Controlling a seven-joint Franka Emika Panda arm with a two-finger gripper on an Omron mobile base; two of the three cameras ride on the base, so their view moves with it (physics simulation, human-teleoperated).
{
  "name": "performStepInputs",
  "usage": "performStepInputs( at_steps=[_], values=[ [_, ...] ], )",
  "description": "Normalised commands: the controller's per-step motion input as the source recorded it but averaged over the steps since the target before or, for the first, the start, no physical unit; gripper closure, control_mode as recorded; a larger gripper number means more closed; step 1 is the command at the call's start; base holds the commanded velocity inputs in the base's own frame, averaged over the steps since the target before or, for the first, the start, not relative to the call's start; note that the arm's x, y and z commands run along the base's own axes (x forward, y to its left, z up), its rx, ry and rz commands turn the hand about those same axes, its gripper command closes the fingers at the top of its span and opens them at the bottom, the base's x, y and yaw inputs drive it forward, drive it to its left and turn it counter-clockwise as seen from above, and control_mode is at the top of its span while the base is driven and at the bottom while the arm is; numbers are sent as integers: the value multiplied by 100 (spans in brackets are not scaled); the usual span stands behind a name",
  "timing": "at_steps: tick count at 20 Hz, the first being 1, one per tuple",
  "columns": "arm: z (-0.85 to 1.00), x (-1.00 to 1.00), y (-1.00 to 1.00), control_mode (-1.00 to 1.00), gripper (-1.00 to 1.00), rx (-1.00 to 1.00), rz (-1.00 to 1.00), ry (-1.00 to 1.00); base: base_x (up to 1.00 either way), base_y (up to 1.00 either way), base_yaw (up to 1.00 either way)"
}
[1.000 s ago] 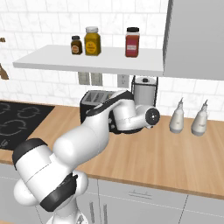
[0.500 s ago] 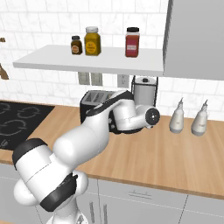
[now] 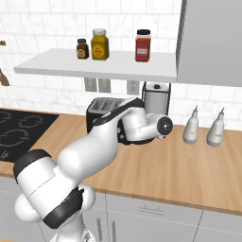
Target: Start the toaster. Once the lever pops up, take the bread to the plate on the dining counter.
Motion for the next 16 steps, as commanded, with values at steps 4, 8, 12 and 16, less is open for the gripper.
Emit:
performStepInputs(
  at_steps=[4,8,12,16],
  values=[
    [0,0,0,-100,-100,0,0,0,0,0,0],
    [0,0,0,-100,-100,0,0,0,0,0,0],
    [0,0,0,-100,-100,0,0,0,0,0,0],
    [0,0,0,-100,-100,0,0,0,0,0,0]
  ],
)
